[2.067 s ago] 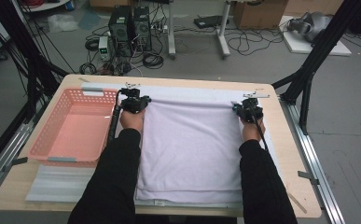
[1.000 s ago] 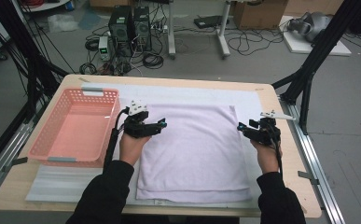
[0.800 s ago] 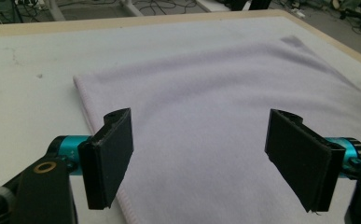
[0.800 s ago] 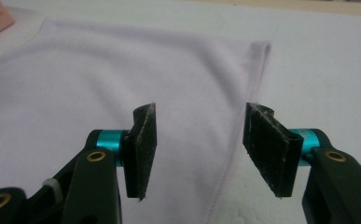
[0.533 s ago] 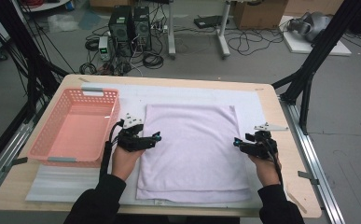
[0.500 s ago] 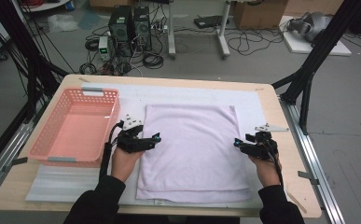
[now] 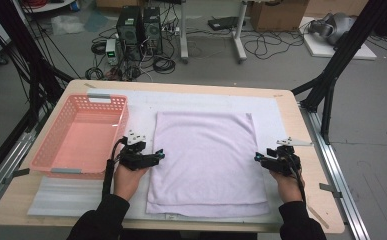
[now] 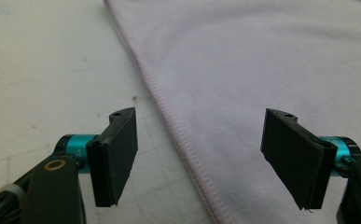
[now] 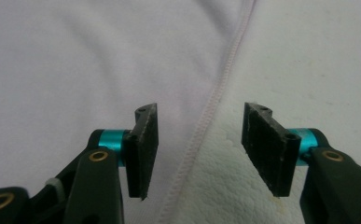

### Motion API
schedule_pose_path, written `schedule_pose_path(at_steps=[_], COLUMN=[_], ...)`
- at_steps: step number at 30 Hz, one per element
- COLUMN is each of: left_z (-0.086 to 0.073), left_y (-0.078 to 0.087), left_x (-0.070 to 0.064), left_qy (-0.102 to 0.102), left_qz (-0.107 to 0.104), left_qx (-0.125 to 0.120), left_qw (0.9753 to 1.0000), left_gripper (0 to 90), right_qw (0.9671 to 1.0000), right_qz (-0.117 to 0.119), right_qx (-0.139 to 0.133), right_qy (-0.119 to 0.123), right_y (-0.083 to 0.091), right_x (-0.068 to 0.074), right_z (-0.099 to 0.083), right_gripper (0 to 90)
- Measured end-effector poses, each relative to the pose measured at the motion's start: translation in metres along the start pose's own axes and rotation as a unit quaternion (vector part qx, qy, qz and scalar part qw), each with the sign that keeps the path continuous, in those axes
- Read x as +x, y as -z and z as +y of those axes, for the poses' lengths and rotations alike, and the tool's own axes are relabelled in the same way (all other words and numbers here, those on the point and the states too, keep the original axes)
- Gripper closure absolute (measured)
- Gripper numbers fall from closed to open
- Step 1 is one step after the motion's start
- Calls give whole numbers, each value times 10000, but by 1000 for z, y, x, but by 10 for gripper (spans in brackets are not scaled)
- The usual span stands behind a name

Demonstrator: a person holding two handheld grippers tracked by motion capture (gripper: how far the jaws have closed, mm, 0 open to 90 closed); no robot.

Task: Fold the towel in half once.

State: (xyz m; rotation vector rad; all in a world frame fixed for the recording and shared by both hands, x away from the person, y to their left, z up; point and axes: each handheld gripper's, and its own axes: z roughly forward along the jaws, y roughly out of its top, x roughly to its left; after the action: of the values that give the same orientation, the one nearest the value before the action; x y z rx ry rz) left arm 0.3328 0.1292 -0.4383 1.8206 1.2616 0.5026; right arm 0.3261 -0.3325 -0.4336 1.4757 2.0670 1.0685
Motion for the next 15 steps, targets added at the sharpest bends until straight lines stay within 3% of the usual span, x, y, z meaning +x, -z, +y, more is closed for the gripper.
schedule_pose_path(at_steps=[4,6,9,11,13,14,15], left_z=[-1,-2,-3,-4,-4,-5,-5], left_y=[-7,-13,-17,-18,-17,-16,-16], left_x=[6,7,4,2,0,-1,-4], left_qy=[192,301,153,16,-228,-293,-348], left_qz=[165,73,37,96,128,-118,-211], left_qx=[75,193,216,215,220,241,224], left_qw=[9997,9993,9996,9997,9994,9992,9989], left_gripper=[296,305,333,361,491,585,727], right_qw=[9999,9998,9997,9996,9996,9995,9995], right_qz=[-33,-64,1,-103,-122,-134,-137], right_qx=[8,89,223,261,237,251,262], right_qy=[-139,-165,-103,-40,-105,-108,-121], right_y=[-6,-12,-19,-20,-20,-19,-18], right_x=[-2,-3,0,3,1,0,0], right_z=[0,0,0,0,-1,-1,-1], right_gripper=[491,498,535,569,626,648,739])
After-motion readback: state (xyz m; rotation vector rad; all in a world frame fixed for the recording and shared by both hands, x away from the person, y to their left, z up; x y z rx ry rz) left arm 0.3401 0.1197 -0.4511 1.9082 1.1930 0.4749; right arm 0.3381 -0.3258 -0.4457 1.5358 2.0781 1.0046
